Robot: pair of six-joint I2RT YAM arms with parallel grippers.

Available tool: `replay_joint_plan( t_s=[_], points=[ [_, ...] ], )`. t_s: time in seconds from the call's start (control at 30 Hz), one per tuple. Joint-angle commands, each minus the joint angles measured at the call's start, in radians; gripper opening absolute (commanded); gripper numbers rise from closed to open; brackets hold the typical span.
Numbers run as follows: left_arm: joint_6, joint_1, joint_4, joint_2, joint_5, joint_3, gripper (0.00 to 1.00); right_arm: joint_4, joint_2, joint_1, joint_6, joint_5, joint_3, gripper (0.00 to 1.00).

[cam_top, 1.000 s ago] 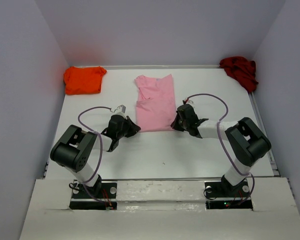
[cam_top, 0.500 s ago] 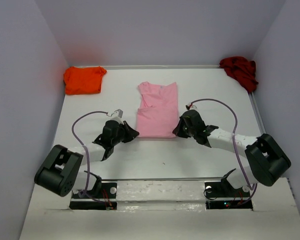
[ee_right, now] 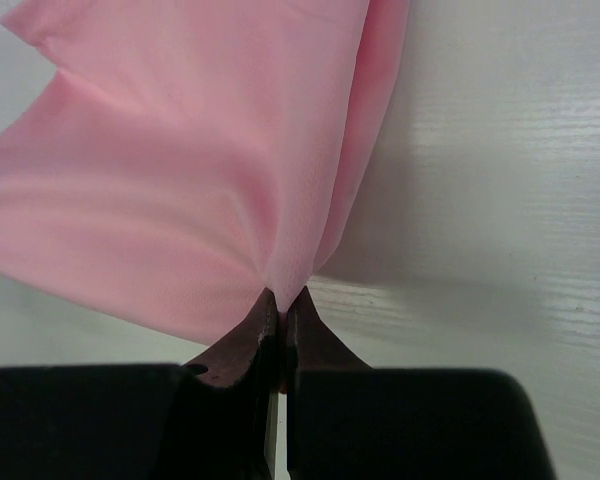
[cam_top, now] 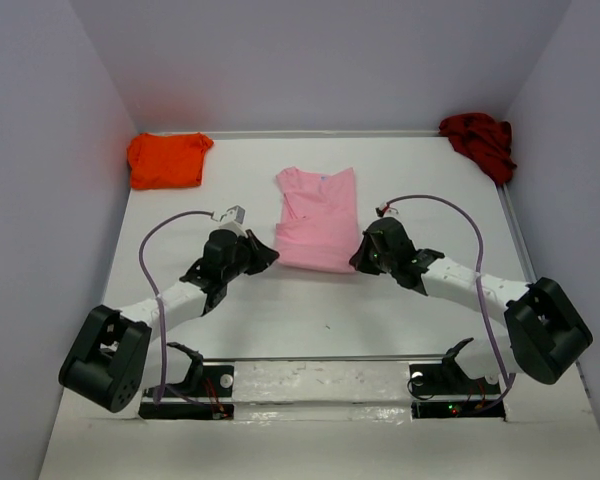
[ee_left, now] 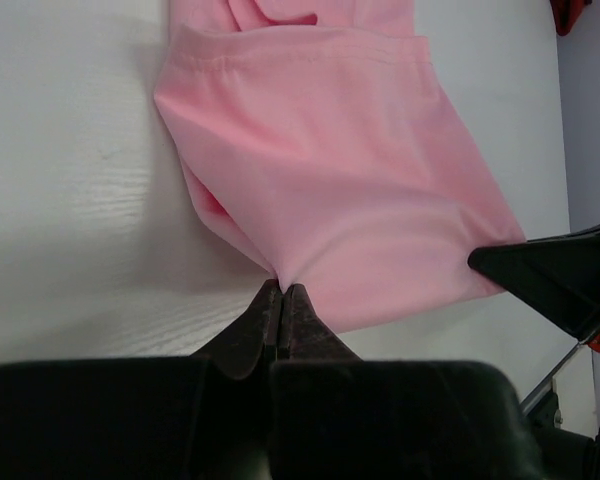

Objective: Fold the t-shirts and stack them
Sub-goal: Fold the tshirt

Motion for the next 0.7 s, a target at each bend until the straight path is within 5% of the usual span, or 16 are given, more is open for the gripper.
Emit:
replay_joint_plan(
  t_s=[0.0,0.67],
  points=[
    [0.023,0.003,0.012,0.053,-0.029,0.096,0.00,-0.036,-0.026,0.004,-0.025,0.075,0.079,0.00],
    [0.056,0.008,-0.006,0.245,0.032,0.381,0.00,-0.099,0.015,0.004,-0.060,0.161,0.274,0.00]
  ],
)
